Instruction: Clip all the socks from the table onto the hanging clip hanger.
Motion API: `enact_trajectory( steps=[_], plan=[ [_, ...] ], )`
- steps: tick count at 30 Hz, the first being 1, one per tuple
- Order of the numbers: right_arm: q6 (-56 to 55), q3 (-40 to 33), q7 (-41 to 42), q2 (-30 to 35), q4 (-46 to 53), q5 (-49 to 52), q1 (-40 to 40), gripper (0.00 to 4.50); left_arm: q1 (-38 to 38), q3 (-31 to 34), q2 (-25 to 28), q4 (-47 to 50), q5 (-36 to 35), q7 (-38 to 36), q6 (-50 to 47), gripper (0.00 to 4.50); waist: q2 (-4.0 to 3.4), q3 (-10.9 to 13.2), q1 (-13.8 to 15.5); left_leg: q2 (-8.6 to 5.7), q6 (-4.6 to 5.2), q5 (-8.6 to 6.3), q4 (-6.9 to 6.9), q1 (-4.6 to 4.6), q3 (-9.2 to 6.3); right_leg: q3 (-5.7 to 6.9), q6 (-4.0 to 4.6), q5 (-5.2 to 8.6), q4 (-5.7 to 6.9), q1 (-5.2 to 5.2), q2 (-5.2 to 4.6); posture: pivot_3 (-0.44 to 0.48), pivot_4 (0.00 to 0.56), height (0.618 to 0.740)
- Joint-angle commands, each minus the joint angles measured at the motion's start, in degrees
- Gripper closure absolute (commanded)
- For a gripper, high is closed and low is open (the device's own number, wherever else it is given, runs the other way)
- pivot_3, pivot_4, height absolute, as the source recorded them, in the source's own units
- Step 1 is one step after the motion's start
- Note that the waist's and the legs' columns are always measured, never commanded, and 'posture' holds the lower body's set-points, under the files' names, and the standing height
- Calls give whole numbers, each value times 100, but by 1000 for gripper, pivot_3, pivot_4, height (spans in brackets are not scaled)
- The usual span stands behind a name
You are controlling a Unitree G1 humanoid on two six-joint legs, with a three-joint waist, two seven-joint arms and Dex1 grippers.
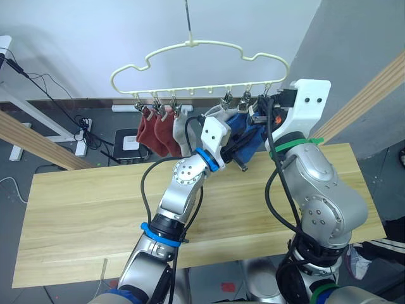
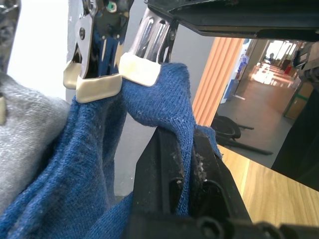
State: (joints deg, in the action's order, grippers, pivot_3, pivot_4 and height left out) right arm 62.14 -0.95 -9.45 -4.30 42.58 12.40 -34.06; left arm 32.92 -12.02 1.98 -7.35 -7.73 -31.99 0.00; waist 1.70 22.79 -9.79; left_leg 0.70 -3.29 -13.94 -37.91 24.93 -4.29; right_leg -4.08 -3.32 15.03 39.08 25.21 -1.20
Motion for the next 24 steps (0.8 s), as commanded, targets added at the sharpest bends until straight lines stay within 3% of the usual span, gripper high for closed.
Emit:
enact_trajectory(
  steps=[1, 4, 10, 16, 24],
  plan=[
    [-120, 6, 2, 33, 303, -52, 25, 2761, 23, -60, -63, 251, -15, -1, 27, 4500, 0, 0, -1, 0, 0, 0, 0, 0, 0, 0, 0, 0, 0, 0, 0, -307, 379, 740],
    [-138, -76, 46, 71, 380, -14, -2, 1702, 3, -79, -69, 254, -7, -2, 34, 4500, 0, 0, -2, 0, 0, 0, 0, 0, 0, 0, 0, 0, 0, 0, 0, -309, 379, 740],
    [-77, -509, 281, 237, 596, 201, -41, 1702, -57, -158, 24, 253, 61, -54, -111, 4500, 0, 0, -2, -1, 0, 0, 0, 0, 1, 0, 0, 0, 0, 0, 0, -311, 378, 740],
    [11, -910, 603, 569, 717, 496, -43, 1675, -261, -385, 370, 487, 46, -555, -114, 2901, 0, 0, -7, 0, 0, 0, 0, -1, 0, 1, 0, 0, 2, -1, 3, -310, 375, 740],
    [85, -1210, 1034, 1134, 819, 829, 181, 1675, -839, -269, 999, 1173, -235, -1034, -398, 1089, 0, 0, -7, 4, 1, 1, 1, -1, 0, 0, 0, 0, 1, 0, 1, -309, 363, 740]
  ],
)
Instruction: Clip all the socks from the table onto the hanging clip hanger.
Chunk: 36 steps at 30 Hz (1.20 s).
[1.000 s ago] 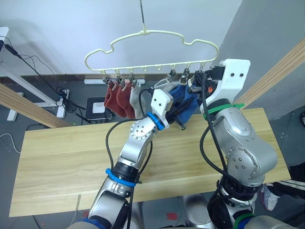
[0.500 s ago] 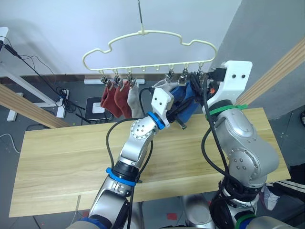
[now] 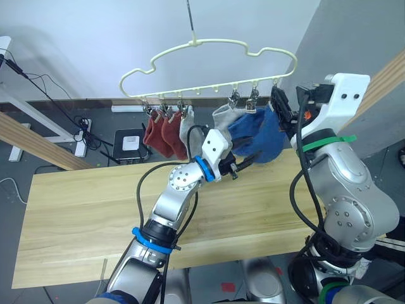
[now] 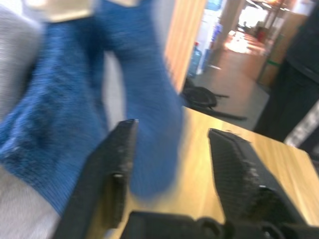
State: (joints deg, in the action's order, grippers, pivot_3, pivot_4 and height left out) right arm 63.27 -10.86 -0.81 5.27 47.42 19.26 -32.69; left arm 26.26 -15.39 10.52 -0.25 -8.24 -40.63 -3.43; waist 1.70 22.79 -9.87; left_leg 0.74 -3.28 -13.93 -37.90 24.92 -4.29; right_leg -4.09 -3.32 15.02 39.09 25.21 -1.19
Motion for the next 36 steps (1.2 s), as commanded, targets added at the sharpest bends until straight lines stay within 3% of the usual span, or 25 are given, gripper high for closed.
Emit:
enact_trajectory(
  steps=[1, 4, 7, 10, 13, 14, 18, 27, 31, 34, 36],
  plan=[
    [-38, -252, 208, 243, 324, 179, 67, 1675, -212, 93, 208, 531, -220, -206, -87, 846, 0, 0, 2, 2, 0, 0, -1, 0, 0, 0, 0, 0, 1, 0, 0, -307, 361, 740],
    [-113, -372, 525, 677, 284, 256, 264, 1675, -463, 314, 624, 917, -437, -423, -265, 69, 0, 0, 5, 1, 2, 2, -4, 0, -1, -1, 0, -1, 2, -1, -2, -302, 354, 740],
    [-267, -436, 1049, 1262, 229, 435, 618, 1675, -776, 647, 1098, 1386, -756, -608, -504, 27, 0, -1, 9, 4, 3, 2, 0, 0, -1, 0, -2, -1, -1, -3, -2, -294, 349, 740],
    [-768, -333, 2039, 2077, 152, 594, 1342, 1113, -1239, 1078, 1693, 1905, -1025, -801, -704, 0, -3, -5, 27, 3, 3, 3, 0, -1, -2, 1, -2, -1, 0, -1, -2, -274, 338, 740],
    [-1261, -230, 2675, 2601, -24, 692, 1644, 134, -1523, 1365, 2032, 2201, -1190, -828, -864, 0, -4, -6, 34, 2, 3, 2, 0, -2, 2, -1, -2, -1, -4, -4, -5, -259, 329, 740],
    [-1401, -202, 2861, 2742, -80, 712, 1693, 60, -1618, 1471, 2126, 2301, -1257, -827, -917, 0, -4, -6, 34, 1, 3, 3, -5, -2, 1, -1, -3, -1, -2, -5, -5, -259, 329, 740],
    [-1919, -172, 3589, 3317, -508, 778, 1791, 60, -2124, 2089, 2538, 2560, -1451, -788, -1143, 0, -3, -26, 58, 0, 8, 9, -7, -5, 1, 0, -7, -5, -3, -7, -3, -226, 305, 740],
    [-2724, -287, 4716, 4298, -1657, 740, 1625, 60, -2860, 3557, 3232, 2172, -1594, -745, -1317, 0, -1, -227, 195, -4, 6, 12, -6, -7, 4, 1, 2, -11, -4, -7, 0, -176, 242, 740],
    [-3385, -256, 4987, 4528, -2154, 472, 1634, 60, -2999, 3862, 3473, 2106, -1444, -522, -1673, 0, 13, -377, 221, -7, 6, 12, -3, -7, 2, 8, 3, -11, -6, -7, -2, -161, 221, 740],
    [-3574, -312, 5210, 4607, -2402, 543, 1613, 60, -3137, 3784, 3677, 2011, -870, -383, -1335, 0, 14, -444, 231, -10, 6, 12, -4, -9, 3, 5, 3, -12, -7, -12, -3, -156, 214, 740],
    [-3817, -349, 5482, 4709, -2681, 538, 1624, 60, -3179, 3840, 3774, 1902, -795, -280, -1620, 0, 16, -491, 239, -11, 6, 13, -8, -11, 4, 5, 3, -12, -7, -14, -3, -132, 183, 740]
  ],
)
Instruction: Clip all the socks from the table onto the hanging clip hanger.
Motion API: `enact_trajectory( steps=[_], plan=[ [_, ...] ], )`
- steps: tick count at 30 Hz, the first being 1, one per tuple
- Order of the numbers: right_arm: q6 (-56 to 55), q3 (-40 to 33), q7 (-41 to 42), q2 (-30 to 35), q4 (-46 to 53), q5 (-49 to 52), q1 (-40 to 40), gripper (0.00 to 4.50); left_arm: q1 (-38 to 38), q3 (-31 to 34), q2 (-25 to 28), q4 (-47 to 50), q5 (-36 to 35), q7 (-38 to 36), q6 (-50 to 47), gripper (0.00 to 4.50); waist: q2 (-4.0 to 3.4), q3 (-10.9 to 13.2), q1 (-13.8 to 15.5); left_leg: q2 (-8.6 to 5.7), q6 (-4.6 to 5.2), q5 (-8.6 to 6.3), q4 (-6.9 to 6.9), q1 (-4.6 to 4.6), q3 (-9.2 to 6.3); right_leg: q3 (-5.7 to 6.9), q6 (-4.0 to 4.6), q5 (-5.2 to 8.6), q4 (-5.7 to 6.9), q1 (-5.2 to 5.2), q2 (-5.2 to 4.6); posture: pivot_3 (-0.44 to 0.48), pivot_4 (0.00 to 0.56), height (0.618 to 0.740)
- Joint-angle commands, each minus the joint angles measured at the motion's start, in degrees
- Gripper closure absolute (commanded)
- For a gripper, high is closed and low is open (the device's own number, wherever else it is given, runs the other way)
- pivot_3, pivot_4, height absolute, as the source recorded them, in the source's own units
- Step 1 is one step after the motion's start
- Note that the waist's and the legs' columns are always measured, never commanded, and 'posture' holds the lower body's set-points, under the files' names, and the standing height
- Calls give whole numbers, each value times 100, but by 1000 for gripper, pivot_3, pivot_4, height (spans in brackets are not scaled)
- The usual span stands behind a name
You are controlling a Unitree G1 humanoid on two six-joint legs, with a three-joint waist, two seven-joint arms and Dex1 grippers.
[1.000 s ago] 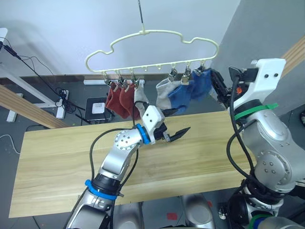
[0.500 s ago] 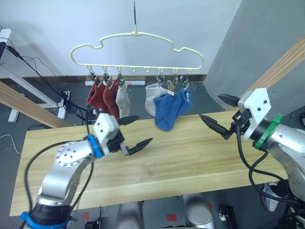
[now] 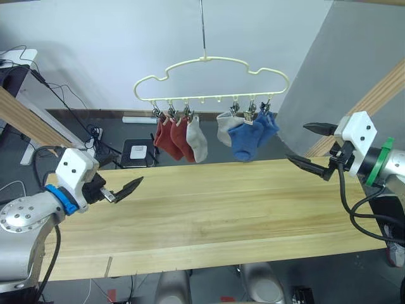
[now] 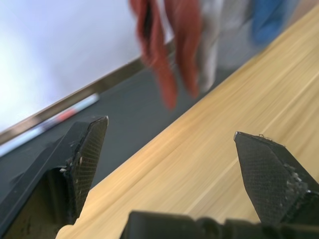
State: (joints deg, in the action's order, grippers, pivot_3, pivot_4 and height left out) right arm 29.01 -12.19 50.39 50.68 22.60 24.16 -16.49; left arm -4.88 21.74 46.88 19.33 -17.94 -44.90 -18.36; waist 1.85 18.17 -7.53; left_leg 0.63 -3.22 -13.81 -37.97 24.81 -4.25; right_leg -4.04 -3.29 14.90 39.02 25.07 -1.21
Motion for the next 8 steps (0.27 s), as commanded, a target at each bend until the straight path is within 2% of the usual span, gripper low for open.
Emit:
enact_trajectory(
  steps=[1, 8],
  plan=[
    [-550, -200, 503, 211, -367, 12, -8, 60, -58, 130, 166, -147, 184, 122, -162, 0, 0, -89, 17, 0, 0, 2, -1, 0, 0, 1, 1, -1, 0, 0, 1, -128, 169, 740],
    [-891, -161, 730, 327, -757, -37, -24, 60, 54, 371, 161, -343, -224, -104, -374, 0, 0, -277, 40, 1, -2, 4, 0, -14, 5, 6, 21, -14, 2, -6, 13, -123, 150, 740]
  ],
)
